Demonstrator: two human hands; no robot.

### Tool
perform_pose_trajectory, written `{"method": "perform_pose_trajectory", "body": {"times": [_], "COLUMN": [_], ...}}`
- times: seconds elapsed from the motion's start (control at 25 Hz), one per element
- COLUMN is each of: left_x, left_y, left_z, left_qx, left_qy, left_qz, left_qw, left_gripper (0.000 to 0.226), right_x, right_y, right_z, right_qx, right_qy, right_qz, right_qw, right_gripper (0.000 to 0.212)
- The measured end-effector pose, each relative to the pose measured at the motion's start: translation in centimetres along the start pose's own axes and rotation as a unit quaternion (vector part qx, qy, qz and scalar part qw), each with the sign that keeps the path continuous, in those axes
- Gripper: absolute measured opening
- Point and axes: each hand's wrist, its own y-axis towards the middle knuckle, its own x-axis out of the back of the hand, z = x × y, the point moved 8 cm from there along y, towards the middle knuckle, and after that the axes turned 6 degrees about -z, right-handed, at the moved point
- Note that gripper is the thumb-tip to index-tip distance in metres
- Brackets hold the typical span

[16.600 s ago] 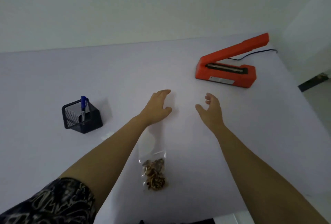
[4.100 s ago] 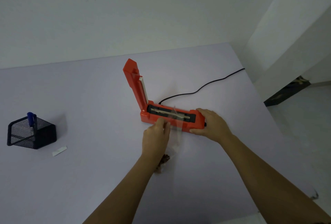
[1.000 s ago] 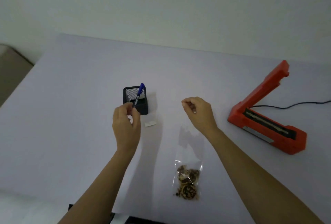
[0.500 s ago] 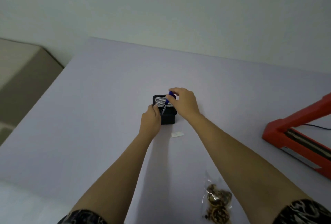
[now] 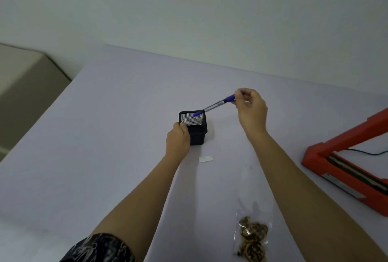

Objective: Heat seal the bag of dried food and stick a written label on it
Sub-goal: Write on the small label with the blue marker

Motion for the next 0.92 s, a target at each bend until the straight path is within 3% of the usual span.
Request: {"method": "perform_pose_trajectory", "body": {"times": [0.08,0.16,0.24,0.36,0.48,0.56,0.64,0.76,0.92], "left_x": [1.0,3.3,4.0,2.3,2.0,1.6,0.3,-1.3,-1.5], "left_y": [-0.3,-2.0,-4.6,-8.1,-9.9,-11.1,-12.2,-14.6,-16.5], "left_z": [-0.6,-2.7,-4.9,-5.2,-5.6,-6.3,-6.8,-7.0,-5.7], "left_qx": [-0.022,-0.122,-0.246,-0.325,-0.368,-0.38,-0.386,-0.368,-0.206], "left_qy": [-0.009,-0.042,-0.048,0.035,0.08,0.103,0.144,0.187,0.043], "left_qz": [-0.027,-0.093,-0.051,0.071,0.027,0.001,0.024,0.074,0.13], "left_qw": [0.999,0.987,0.967,0.942,0.926,0.919,0.911,0.908,0.969], "left_gripper": [0.048,0.047,0.037,0.026,0.022,0.027,0.032,0.037,0.038], "right_x": [1.8,3.1,3.9,4.2,4.3,3.7,2.6,2.0,1.1], "right_y": [-1.2,-3.0,-4.6,-6.2,-6.6,-7.4,-8.6,-9.5,-10.5], "right_z": [-1.6,-3.1,-4.2,-4.5,-3.7,-3.7,-4.1,-4.6,-6.1], "right_qx": [-0.056,-0.099,-0.131,-0.153,-0.163,-0.213,-0.253,-0.297,-0.376], "right_qy": [0.049,0.089,0.113,0.136,0.161,0.171,0.135,0.117,0.152], "right_qz": [-0.004,-0.004,-0.003,0.0,-0.014,-0.019,0.006,0.006,0.015], "right_qw": [0.997,0.991,0.985,0.979,0.973,0.962,0.958,0.948,0.914], "right_gripper": [0.007,0.007,0.008,0.007,0.015,0.027,0.042,0.04,0.033]}}
